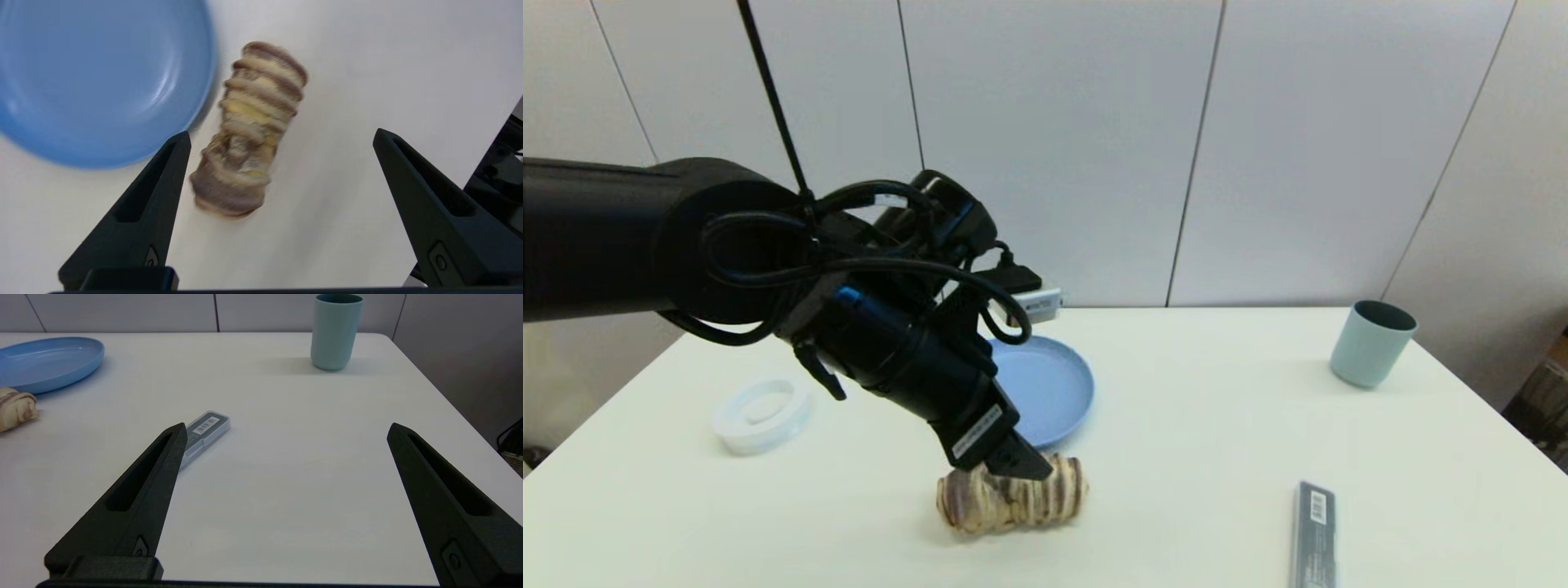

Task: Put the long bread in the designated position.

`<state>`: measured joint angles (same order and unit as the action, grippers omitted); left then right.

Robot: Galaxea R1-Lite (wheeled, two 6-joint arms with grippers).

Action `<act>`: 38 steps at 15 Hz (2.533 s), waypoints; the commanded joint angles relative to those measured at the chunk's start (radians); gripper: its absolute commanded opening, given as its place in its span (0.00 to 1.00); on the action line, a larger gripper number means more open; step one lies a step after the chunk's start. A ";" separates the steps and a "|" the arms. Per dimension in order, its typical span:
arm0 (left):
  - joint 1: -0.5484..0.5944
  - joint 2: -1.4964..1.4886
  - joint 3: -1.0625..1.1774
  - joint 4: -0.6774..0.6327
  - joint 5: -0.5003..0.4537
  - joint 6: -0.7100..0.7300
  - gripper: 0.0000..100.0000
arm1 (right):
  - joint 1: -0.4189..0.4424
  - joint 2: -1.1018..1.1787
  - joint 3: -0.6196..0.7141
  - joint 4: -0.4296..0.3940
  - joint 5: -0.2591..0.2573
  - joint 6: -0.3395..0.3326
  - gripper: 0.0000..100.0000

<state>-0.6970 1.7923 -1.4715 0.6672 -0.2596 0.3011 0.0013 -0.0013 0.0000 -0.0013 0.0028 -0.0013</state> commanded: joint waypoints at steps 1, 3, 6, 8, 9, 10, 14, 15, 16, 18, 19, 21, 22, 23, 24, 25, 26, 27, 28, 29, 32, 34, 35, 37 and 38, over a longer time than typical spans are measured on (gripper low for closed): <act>0.106 -0.071 0.017 0.089 0.002 -0.002 1.00 | 0.000 0.001 0.000 0.000 0.000 0.000 1.00; 0.203 -0.102 0.028 0.146 0.011 -0.003 1.00 | 0.000 0.001 0.000 0.000 0.000 0.000 1.00; 0.381 -0.160 0.065 0.190 0.039 -0.003 1.00 | 0.000 0.001 0.000 0.000 0.000 0.000 1.00; 0.501 -0.191 0.082 0.190 0.046 -0.014 1.00 | 0.000 0.001 0.000 0.000 0.000 0.000 1.00; 0.554 -0.209 0.085 0.190 0.051 -0.039 1.00 | 0.000 0.001 0.000 0.000 0.000 0.000 1.00; 0.613 -0.234 0.085 0.186 0.051 -0.076 1.00 | 0.000 0.001 0.000 0.000 0.000 0.000 1.00; 0.712 -0.327 0.083 0.110 0.052 -0.221 1.00 | 0.000 0.001 0.000 0.000 0.000 0.000 1.00; 0.715 -0.363 0.086 0.069 0.052 -0.252 1.00 | 0.000 0.001 0.000 0.000 0.000 0.000 1.00; 0.715 -0.407 0.086 0.023 0.052 -0.269 1.00 | 0.000 0.001 0.000 0.000 0.000 0.000 1.00; 0.718 -0.487 0.088 -0.052 0.054 -0.292 1.00 | -0.001 0.001 0.000 0.000 0.000 0.000 1.00; 0.722 -0.530 0.088 -0.087 0.052 -0.309 1.00 | 0.000 0.001 0.000 0.000 0.000 0.000 1.00; 0.722 -0.633 0.100 -0.176 0.052 -0.315 1.00 | 0.000 0.001 0.000 0.000 0.000 0.000 1.00; 0.722 -0.700 0.126 -0.252 0.051 -0.319 1.00 | -0.001 0.001 0.000 0.000 0.000 0.000 1.00; 0.722 -0.755 0.161 -0.313 0.049 -0.316 1.00 | 0.000 0.001 0.000 0.000 0.000 0.000 1.00; 0.722 -0.821 0.209 -0.362 0.045 -0.313 1.00 | 0.000 0.001 0.000 0.000 0.000 0.000 1.00; 0.720 -0.886 0.264 -0.397 0.042 -0.309 1.00 | 0.000 0.001 0.000 0.000 0.000 0.000 1.00; 0.718 -0.952 0.318 -0.428 0.040 -0.306 1.00 | 0.000 0.001 0.000 0.000 0.000 0.000 1.00; 0.715 -1.018 0.381 -0.457 0.039 -0.306 1.00 | 0.000 0.001 0.000 0.000 0.000 0.000 1.00; 0.714 -1.101 0.464 -0.492 0.039 -0.306 1.00 | 0.000 0.001 0.000 0.000 0.000 0.000 1.00; 0.714 -1.160 0.530 -0.518 0.040 -0.306 1.00 | -0.001 0.001 0.000 0.000 0.000 0.000 1.00; 0.711 -1.334 0.686 -0.546 0.042 -0.307 1.00 | 0.000 0.001 0.000 0.000 0.000 0.000 1.00; 0.700 -1.452 0.792 -0.548 0.042 -0.306 1.00 | 0.000 0.001 0.000 0.000 0.000 0.000 1.00; 0.695 -1.501 0.841 -0.546 0.042 -0.307 1.00 | 0.000 0.001 0.000 0.000 0.000 0.000 1.00; 0.694 -1.587 0.941 -0.546 0.051 -0.306 1.00 | 0.000 0.001 0.000 0.000 0.000 0.000 1.00; 0.697 -1.622 0.991 -0.546 0.068 -0.307 1.00 | 0.000 0.001 0.000 0.000 0.000 0.000 1.00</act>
<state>0.0009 0.3087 -0.5894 0.1217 -0.2091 -0.0047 0.0013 -0.0013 0.0000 -0.0013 0.0028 -0.0013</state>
